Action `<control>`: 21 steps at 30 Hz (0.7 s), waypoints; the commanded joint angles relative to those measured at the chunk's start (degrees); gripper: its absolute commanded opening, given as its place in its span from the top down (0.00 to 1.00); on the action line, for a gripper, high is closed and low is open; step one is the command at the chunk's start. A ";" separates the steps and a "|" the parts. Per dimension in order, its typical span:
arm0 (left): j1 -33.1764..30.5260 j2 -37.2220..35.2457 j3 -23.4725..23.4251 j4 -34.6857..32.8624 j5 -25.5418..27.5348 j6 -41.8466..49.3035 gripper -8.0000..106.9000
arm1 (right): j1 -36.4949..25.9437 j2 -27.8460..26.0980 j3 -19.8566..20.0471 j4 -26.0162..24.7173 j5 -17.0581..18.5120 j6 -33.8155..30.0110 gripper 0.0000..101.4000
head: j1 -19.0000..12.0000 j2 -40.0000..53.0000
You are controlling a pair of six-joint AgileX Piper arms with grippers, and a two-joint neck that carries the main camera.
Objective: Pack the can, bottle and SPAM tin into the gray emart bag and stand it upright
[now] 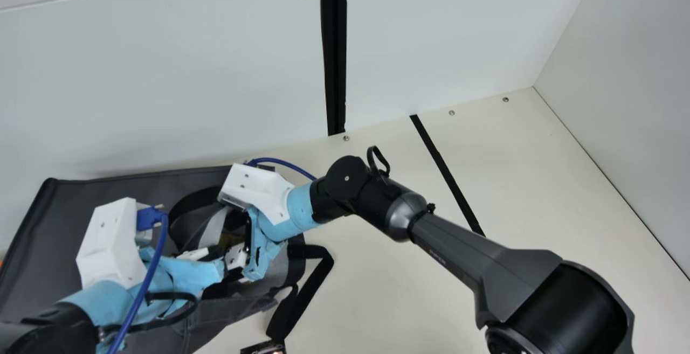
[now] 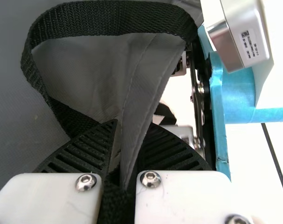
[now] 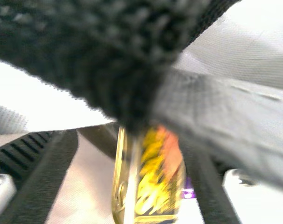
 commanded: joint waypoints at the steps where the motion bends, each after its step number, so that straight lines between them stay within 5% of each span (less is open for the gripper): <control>1: 0.00 0.00 0.00 0.00 0.00 0.00 1.00 | -0.21 -0.31 0.36 -0.45 -0.06 -0.22 0.08 | -1.30 -0.05; 21: 0.00 0.00 0.00 0.00 0.00 0.00 1.00 | -5.79 -7.72 6.70 -0.77 2.22 -1.88 0.06 | -1.30 -0.05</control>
